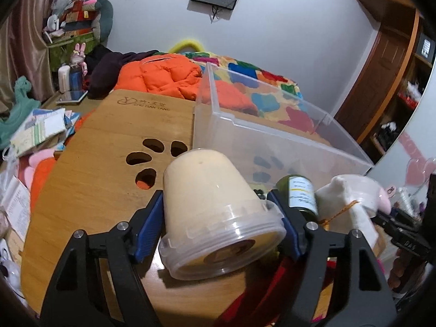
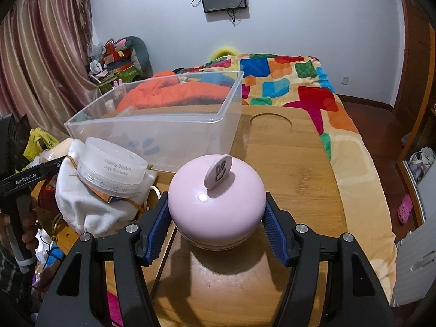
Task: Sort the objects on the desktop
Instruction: 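Lift the pink container and cream tub and carry both toward the clear box, then lower the pink container and cream tub into the clear box and release both, then withdraw both grippers from the box toward the remaining table items, then grasp the white powder case with the right gripper while the left grasps the red pouch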
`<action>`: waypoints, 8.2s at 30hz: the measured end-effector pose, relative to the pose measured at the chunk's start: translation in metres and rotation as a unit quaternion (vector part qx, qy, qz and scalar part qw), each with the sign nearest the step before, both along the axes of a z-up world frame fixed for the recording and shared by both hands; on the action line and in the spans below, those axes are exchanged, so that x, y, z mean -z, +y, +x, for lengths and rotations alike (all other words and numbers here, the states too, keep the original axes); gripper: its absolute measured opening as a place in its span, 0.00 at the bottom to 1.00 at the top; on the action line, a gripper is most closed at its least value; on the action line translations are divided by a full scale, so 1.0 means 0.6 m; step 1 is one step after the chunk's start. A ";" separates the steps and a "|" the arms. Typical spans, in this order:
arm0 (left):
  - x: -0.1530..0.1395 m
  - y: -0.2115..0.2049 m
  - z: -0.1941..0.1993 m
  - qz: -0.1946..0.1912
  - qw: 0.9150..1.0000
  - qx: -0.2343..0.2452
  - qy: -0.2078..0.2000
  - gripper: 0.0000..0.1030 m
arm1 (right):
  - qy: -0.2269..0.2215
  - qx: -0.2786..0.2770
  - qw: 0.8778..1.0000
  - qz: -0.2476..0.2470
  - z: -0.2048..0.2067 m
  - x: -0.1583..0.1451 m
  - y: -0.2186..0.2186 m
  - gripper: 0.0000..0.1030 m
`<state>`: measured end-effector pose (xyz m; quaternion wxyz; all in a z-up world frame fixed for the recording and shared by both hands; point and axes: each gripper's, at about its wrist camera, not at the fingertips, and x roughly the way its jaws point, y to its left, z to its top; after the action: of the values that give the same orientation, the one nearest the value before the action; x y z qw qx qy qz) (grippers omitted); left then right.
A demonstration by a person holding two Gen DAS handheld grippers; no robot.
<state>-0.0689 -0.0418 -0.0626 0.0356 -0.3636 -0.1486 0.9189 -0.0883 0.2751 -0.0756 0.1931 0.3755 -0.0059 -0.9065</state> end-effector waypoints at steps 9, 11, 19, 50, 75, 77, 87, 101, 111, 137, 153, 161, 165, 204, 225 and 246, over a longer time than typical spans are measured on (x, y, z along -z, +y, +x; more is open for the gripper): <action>-0.030 0.004 0.022 -0.004 1.000 0.001 0.024 0.72 | 0.020 0.004 1.000 0.000 0.016 -0.027 0.003 0.58; -0.038 0.005 0.028 -0.007 1.000 0.002 0.028 0.72 | 0.024 0.002 1.000 -0.001 0.018 -0.032 0.002 0.58; -0.076 0.002 0.049 -0.021 0.999 -0.002 0.051 0.72 | 0.040 -0.005 0.999 0.001 0.035 -0.054 -0.004 0.58; -0.214 0.026 -0.037 -0.028 0.992 0.075 0.094 0.72 | 0.102 -0.049 0.993 0.026 -0.031 -0.156 -0.045 0.58; -0.180 0.042 -0.198 -0.047 0.992 0.117 0.016 0.72 | 0.052 -0.120 0.990 0.045 -0.187 -0.150 -0.101 0.58; -0.174 0.045 -0.206 -0.048 0.991 0.121 0.010 0.72 | 0.043 -0.124 0.990 0.047 -0.198 -0.141 -0.105 0.58; -0.134 0.065 -0.251 -0.052 0.987 0.150 -0.035 0.72 | -0.002 -0.141 0.988 0.067 -0.238 -0.099 -0.124 0.58; -0.089 0.102 -0.273 -0.082 0.973 0.195 -0.089 0.72 | -0.045 -0.184 0.975 0.120 -0.253 -0.054 -0.163 0.58; -0.072 0.118 -0.271 -0.118 0.966 0.203 -0.108 0.72 | -0.064 -0.193 0.967 0.156 -0.258 -0.034 -0.182 0.58; -0.058 0.139 -0.267 -0.174 0.950 0.228 -0.126 0.69 | -0.116 -0.185 0.956 0.194 -0.278 -0.014 -0.202 0.60; -0.093 0.099 -0.259 -0.142 0.965 0.191 -0.111 0.86 | -0.068 -0.162 0.964 0.198 -0.249 -0.070 -0.187 0.75; -0.129 0.092 -0.233 -0.154 0.969 0.178 -0.081 0.90 | -0.043 -0.151 0.968 0.198 -0.224 -0.110 -0.176 0.76; -0.146 0.089 -0.217 -0.159 0.970 0.170 -0.069 0.91 | -0.030 -0.147 0.968 0.200 -0.205 -0.128 -0.171 0.77; -0.166 0.080 0.021 -0.151 0.978 0.146 0.004 0.96 | 0.029 -0.138 0.978 0.154 0.018 -0.163 -0.117 0.79; -0.056 0.086 0.089 -0.142 0.975 0.168 -0.011 0.96 | -0.007 -0.132 0.986 0.106 0.010 -0.078 -0.111 0.79; -0.007 0.076 0.081 -0.100 0.974 0.200 -0.026 0.39 | -0.020 -0.159 0.983 0.090 -0.028 -0.056 -0.151 0.46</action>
<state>-0.0204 0.0035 -0.0584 0.1778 -0.4112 0.0193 0.8938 -0.1049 0.1846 -0.0422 0.2998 0.4059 0.1316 -0.8532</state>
